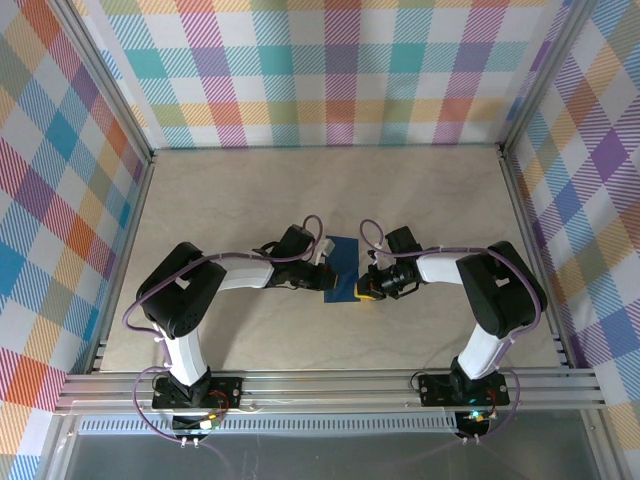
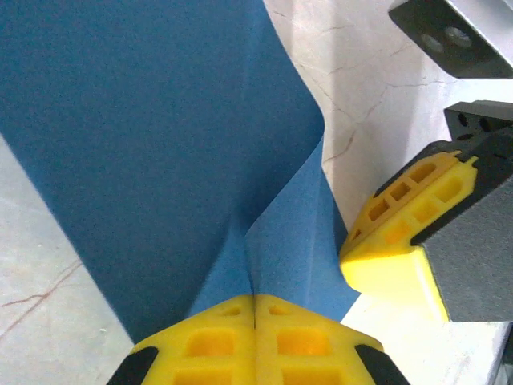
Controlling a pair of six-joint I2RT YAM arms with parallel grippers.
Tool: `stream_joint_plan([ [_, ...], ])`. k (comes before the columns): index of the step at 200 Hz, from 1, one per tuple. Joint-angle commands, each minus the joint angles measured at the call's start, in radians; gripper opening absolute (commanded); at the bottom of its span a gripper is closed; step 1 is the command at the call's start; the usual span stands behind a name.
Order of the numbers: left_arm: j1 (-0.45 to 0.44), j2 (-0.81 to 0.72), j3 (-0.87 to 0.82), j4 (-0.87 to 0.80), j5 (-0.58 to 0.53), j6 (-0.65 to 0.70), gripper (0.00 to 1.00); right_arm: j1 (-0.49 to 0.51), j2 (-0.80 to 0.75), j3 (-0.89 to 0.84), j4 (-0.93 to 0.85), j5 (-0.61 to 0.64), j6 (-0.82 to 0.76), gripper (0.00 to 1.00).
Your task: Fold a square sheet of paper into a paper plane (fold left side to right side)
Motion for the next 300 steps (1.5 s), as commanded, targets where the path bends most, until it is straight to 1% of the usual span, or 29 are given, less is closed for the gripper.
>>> stream_joint_plan([
  [1, 0.014, 0.007, 0.029, -0.028, -0.004, 0.03, 0.0, 0.009, 0.045, -0.007, -0.082, 0.084, -0.017, 0.0],
  [43, 0.024, 0.008, 0.041, -0.034, -0.007, 0.042, 0.0, 0.011, 0.047, -0.002, -0.084, 0.085, -0.016, 0.0],
  [88, 0.03, 0.008, 0.068, -0.089, -0.051, 0.087, 0.0, 0.011, 0.052, 0.0, -0.087, 0.091, -0.017, 0.0],
  [178, 0.035, 0.029, 0.108, -0.14, -0.086, 0.134, 0.0, 0.012, 0.053, 0.004, -0.099, 0.101, -0.019, 0.0],
  [300, 0.036, 0.049, 0.123, -0.154, -0.11, 0.15, 0.0, 0.012, 0.061, 0.006, -0.104, 0.108, -0.017, 0.0],
])
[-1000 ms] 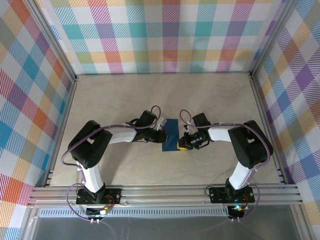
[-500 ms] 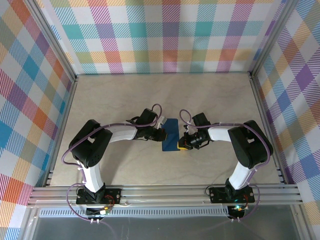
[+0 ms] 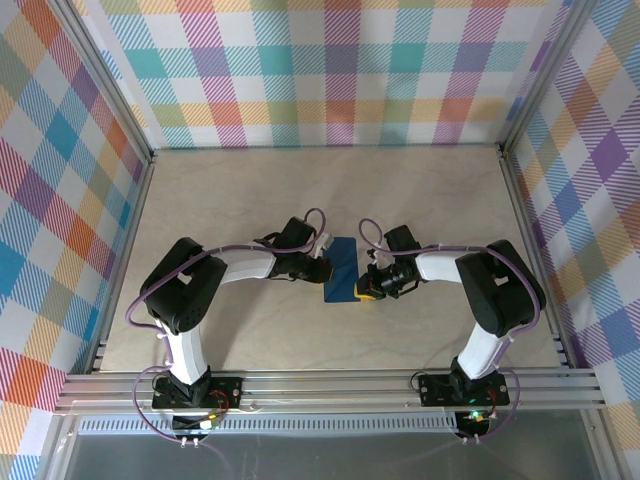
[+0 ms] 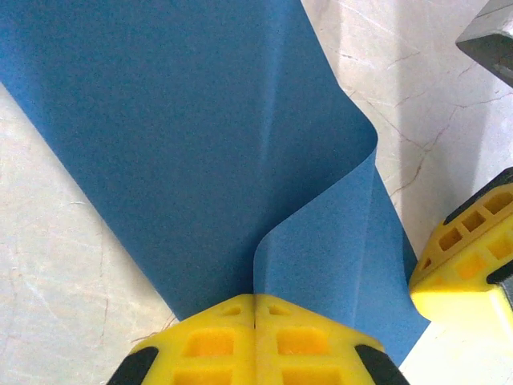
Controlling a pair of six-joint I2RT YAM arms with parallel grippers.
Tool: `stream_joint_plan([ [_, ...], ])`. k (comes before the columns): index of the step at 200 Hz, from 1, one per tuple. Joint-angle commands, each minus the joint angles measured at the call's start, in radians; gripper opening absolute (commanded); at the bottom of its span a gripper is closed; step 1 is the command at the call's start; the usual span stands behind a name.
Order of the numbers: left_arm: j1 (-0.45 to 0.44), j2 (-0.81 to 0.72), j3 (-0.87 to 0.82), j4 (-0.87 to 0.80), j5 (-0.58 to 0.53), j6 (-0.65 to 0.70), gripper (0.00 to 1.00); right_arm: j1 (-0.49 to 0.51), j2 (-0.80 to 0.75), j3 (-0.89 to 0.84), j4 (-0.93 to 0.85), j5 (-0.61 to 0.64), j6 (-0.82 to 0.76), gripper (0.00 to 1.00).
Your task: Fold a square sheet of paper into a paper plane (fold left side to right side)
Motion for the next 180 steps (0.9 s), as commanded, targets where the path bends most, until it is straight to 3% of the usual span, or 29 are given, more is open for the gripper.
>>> stream_joint_plan([
  [1, 0.011, 0.015, 0.025, -0.021, -0.013, 0.018, 0.0, 0.01, 0.05, -0.015, -0.07, 0.105, -0.013, 0.0],
  [154, 0.011, 0.037, 0.023, -0.008, -0.024, 0.022, 0.0, 0.012, 0.048, -0.009, -0.082, 0.112, -0.015, 0.0],
  [180, 0.011, 0.038, 0.014, -0.016, -0.028, 0.026, 0.0, 0.012, 0.021, 0.003, -0.058, 0.053, -0.003, 0.0],
])
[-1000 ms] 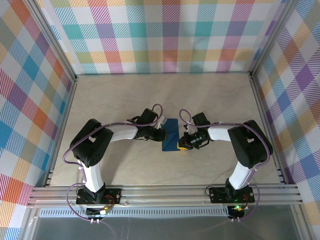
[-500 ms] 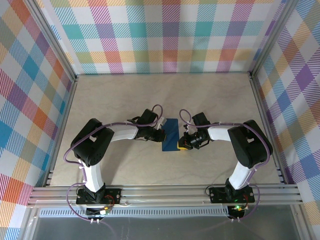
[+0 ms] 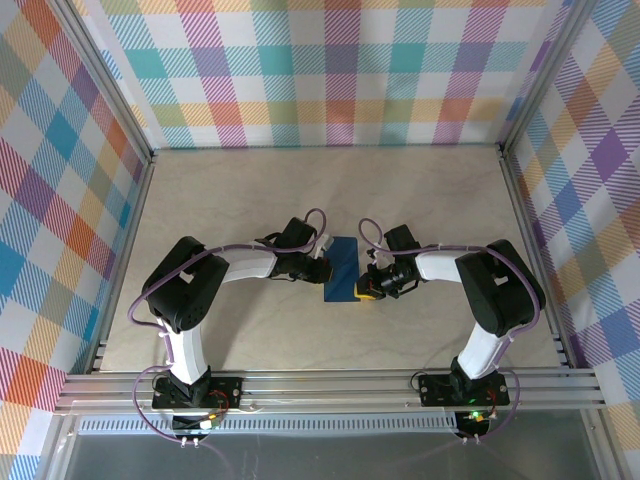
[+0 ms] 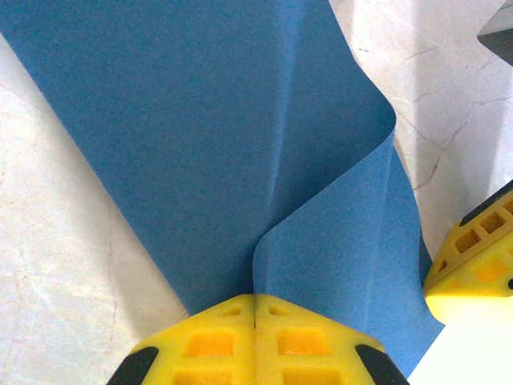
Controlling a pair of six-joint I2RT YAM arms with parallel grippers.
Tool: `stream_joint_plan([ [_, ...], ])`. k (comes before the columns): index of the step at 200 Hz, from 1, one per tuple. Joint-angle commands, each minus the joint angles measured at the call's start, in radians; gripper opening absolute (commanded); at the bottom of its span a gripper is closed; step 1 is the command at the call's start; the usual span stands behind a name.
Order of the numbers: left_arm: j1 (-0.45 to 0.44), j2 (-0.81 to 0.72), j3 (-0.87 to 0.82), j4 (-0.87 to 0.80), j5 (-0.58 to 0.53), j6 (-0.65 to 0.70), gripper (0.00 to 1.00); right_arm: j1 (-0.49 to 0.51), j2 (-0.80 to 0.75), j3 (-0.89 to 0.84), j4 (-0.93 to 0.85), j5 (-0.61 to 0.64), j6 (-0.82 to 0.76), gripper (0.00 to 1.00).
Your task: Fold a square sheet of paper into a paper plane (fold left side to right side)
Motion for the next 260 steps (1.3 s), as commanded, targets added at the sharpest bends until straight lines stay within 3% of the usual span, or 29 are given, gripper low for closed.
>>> stream_joint_plan([
  [1, 0.011, 0.024, 0.007, -0.006, -0.018, 0.022, 0.0, 0.012, 0.019, -0.002, -0.048, 0.049, -0.002, 0.0],
  [69, 0.01, 0.029, -0.018, 0.001, -0.028, 0.02, 0.0, 0.013, -0.064, 0.036, 0.062, -0.054, 0.075, 0.0],
  [260, 0.001, 0.034, 0.003, -0.031, -0.067, 0.034, 0.0, 0.071, 0.113, 0.167, 0.101, 0.025, 0.1, 0.0],
])
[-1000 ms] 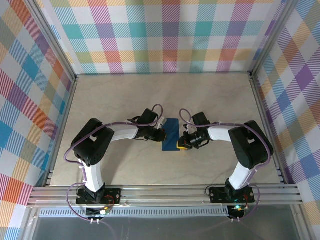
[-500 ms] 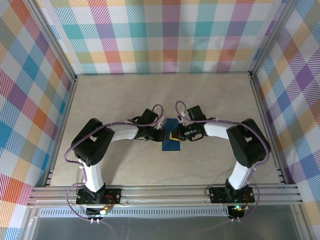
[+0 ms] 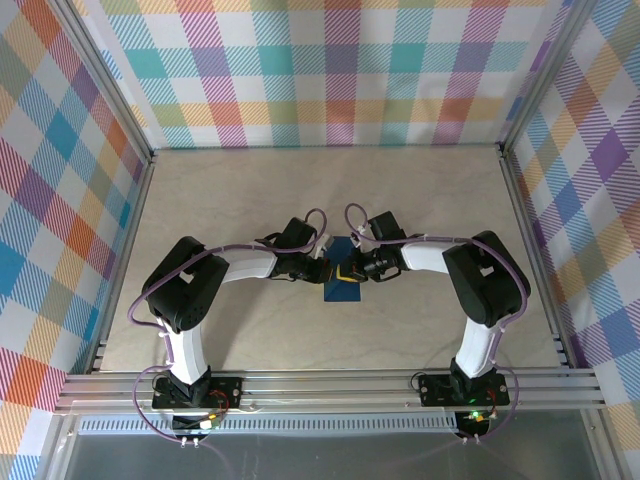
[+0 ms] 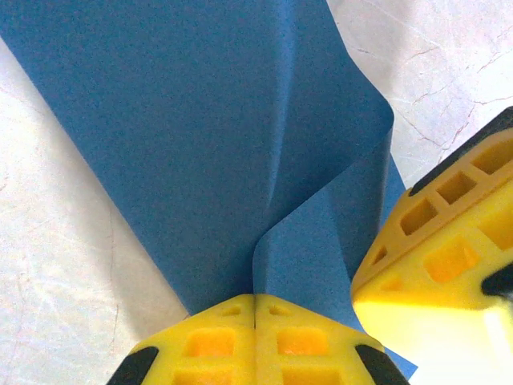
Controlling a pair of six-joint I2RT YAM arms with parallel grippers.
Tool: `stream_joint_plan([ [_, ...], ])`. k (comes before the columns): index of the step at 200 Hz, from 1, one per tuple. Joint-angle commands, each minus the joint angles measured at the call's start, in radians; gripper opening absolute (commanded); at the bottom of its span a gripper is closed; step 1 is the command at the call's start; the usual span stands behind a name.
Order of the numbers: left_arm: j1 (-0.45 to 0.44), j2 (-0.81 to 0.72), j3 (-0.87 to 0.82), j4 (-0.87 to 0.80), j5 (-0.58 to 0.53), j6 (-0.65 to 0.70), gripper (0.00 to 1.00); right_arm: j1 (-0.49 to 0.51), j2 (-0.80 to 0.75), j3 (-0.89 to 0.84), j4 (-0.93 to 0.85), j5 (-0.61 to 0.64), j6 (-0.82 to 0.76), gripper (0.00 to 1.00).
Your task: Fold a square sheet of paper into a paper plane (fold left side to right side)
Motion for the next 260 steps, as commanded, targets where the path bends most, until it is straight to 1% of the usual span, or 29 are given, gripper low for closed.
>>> stream_joint_plan([
  [1, 0.002, 0.033, 0.004, -0.034, -0.058, 0.023, 0.0, 0.009, 0.023, 0.016, -0.021, 0.018, -0.002, 0.0],
  [100, 0.001, 0.032, 0.009, -0.037, -0.064, 0.023, 0.0, 0.008, 0.041, -0.002, -0.051, 0.057, -0.006, 0.0],
  [146, 0.002, 0.005, 0.012, -0.022, -0.064, 0.009, 0.09, 0.008, 0.043, -0.023, -0.069, 0.086, 0.012, 0.0],
  [171, 0.008, -0.046, 0.011, -0.022, -0.071, -0.008, 0.17, 0.008, 0.044, -0.036, -0.069, 0.097, 0.026, 0.0],
  [201, 0.019, -0.121, 0.01, -0.05, -0.075, -0.021, 0.21, 0.008, 0.044, -0.043, -0.069, 0.102, 0.031, 0.0],
  [231, 0.022, -0.195, -0.011, -0.086, -0.061, -0.03, 0.2, 0.007, 0.039, -0.044, -0.067, 0.102, 0.036, 0.0],
  [246, 0.022, -0.228, -0.034, -0.094, -0.029, -0.042, 0.17, 0.008, 0.035, -0.046, -0.065, 0.098, 0.037, 0.0],
  [260, 0.022, -0.247, -0.063, -0.071, 0.026, -0.066, 0.12, 0.008, 0.032, -0.046, -0.063, 0.095, 0.038, 0.0],
])
